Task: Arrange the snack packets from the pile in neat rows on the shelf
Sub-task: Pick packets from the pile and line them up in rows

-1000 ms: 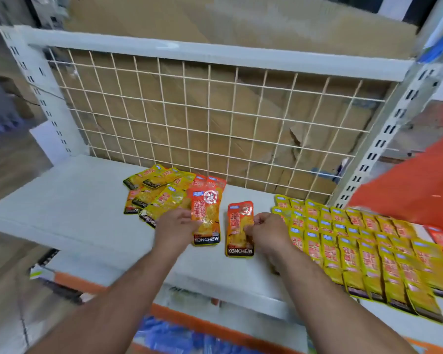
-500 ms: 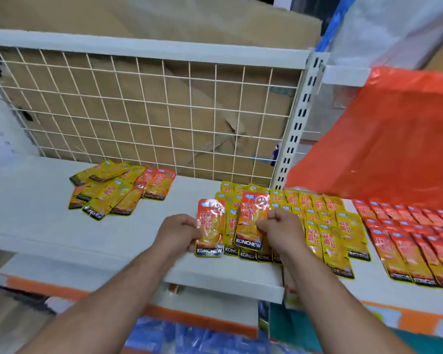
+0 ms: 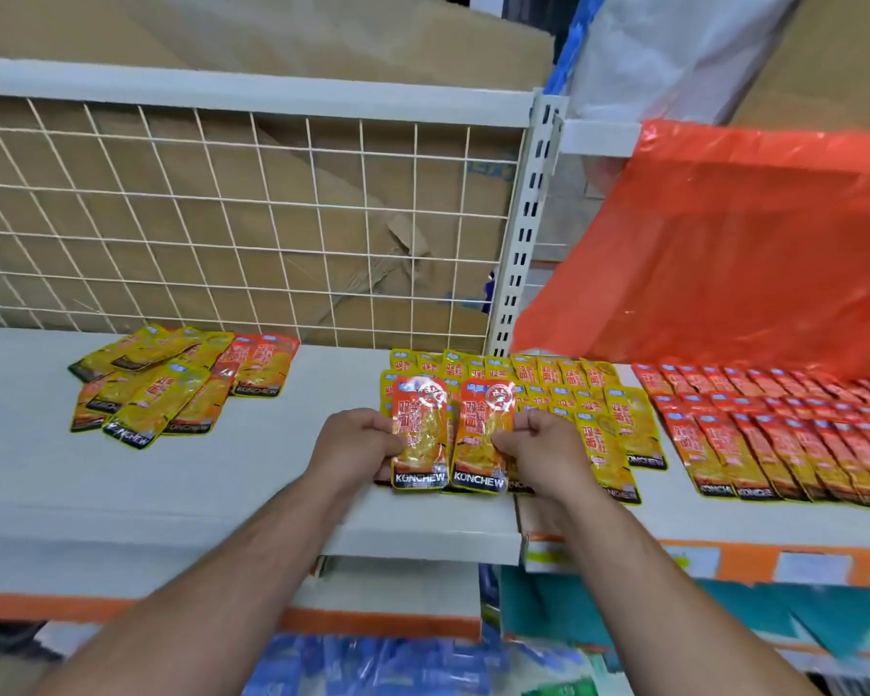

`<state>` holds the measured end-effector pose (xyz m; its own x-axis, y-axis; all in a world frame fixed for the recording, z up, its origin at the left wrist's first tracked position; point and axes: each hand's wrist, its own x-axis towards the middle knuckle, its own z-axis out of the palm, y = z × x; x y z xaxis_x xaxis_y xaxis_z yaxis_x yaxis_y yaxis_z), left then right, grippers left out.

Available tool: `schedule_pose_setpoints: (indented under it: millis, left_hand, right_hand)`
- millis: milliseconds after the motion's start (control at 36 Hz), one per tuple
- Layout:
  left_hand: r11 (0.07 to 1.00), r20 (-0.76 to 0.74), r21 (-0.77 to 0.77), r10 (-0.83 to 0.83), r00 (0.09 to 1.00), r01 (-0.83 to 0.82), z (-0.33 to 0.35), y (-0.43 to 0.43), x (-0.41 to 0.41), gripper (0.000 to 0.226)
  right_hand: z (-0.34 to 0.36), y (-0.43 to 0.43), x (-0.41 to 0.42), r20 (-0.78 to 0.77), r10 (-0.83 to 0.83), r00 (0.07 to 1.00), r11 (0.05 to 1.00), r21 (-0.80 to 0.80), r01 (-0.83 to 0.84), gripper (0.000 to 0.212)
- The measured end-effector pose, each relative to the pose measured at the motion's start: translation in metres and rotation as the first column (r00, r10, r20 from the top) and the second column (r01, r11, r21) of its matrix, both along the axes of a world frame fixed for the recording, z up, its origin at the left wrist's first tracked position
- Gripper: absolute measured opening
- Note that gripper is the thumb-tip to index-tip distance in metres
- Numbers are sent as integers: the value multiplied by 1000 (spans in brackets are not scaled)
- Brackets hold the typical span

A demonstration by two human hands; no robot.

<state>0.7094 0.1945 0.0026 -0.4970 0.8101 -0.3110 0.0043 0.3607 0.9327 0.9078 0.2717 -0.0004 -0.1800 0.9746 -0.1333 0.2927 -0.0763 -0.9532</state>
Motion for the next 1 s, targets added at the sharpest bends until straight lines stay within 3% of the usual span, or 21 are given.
schedule_pose_setpoints:
  millis: [278, 528, 889, 1000]
  left_hand:
    - [995, -4, -2, -96, 995, 96, -13, 8, 35, 14]
    - [986, -100, -15, -166, 981, 166, -7, 32, 96, 16]
    - [988, -328, -87, -150, 933, 128, -6, 87, 221, 29]
    - [989, -434, -121, -134, 891, 90, -7, 96, 243, 25]
  right_hand:
    - [-1, -17, 46, -16, -132, 991, 991, -15, 132, 36]
    - [-4, 0, 109, -36, -287, 957, 955, -87, 283, 21]
    - [-4, 53, 215, -25, -221, 975, 971, -96, 218, 46]
    - [-2, 63, 238, 18, -189, 982, 977, -94, 190, 34]
